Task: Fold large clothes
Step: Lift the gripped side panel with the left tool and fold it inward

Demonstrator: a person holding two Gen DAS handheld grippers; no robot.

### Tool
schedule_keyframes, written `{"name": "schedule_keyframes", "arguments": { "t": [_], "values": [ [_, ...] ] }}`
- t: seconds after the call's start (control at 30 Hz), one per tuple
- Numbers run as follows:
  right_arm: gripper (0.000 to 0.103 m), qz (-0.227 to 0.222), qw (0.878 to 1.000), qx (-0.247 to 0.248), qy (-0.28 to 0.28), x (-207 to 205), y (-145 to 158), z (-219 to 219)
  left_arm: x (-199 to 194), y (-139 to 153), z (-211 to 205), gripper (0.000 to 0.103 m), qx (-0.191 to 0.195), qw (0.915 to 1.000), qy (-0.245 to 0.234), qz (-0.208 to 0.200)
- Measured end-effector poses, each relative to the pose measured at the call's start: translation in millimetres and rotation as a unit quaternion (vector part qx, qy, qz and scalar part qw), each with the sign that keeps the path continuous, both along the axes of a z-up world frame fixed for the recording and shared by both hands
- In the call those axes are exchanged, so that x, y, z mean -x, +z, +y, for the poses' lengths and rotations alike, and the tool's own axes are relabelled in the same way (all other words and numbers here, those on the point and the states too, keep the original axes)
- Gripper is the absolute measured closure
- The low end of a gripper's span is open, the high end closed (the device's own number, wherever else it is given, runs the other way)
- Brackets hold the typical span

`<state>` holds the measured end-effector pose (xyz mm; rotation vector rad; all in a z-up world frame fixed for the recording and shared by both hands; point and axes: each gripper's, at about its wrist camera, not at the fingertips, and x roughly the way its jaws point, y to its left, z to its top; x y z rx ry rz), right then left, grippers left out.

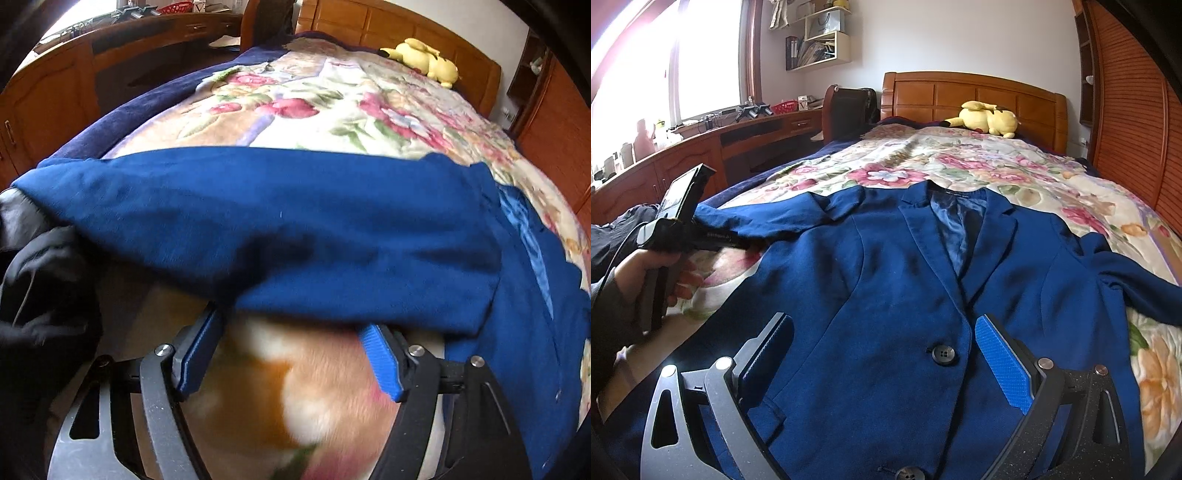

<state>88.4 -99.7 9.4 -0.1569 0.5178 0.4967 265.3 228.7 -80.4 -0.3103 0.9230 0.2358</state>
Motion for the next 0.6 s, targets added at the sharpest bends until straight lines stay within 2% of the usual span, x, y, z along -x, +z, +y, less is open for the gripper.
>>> {"name": "schedule_keyframes", "arguments": {
  "t": [0.17,0.23,0.33,0.4,0.47,0.6],
  "values": [
    [0.004,-0.002,1.000,0.007,0.001,0.1,-0.1,2.2,-13.1,3.7,7.7,0.029,0.012,0.9997,0.001,-0.020],
    [0.004,-0.003,1.000,0.009,0.003,0.5,-0.3,2.9,-17.3,5.9,9.6,0.032,0.014,0.9995,-0.003,-0.028],
    [0.004,-0.005,1.000,0.014,0.004,0.8,-1.2,4.2,-25.7,9.0,10.4,0.052,0.002,0.9995,-0.009,-0.031],
    [0.004,-0.005,1.000,0.016,0.005,0.9,-1.8,4.3,-31.7,10.8,12.6,0.088,-0.001,0.9995,-0.013,-0.030],
    [0.004,-0.005,1.000,0.017,0.005,1.2,-1.6,2.7,-34.1,13.4,12.5,0.103,-0.013,0.9993,-0.016,-0.030],
    [0.004,-0.006,1.000,0.017,0.004,1.1,-0.8,3.1,-29.4,27.5,-3.3,0.103,-0.047,0.9970,-0.040,-0.045]
  ]
}}
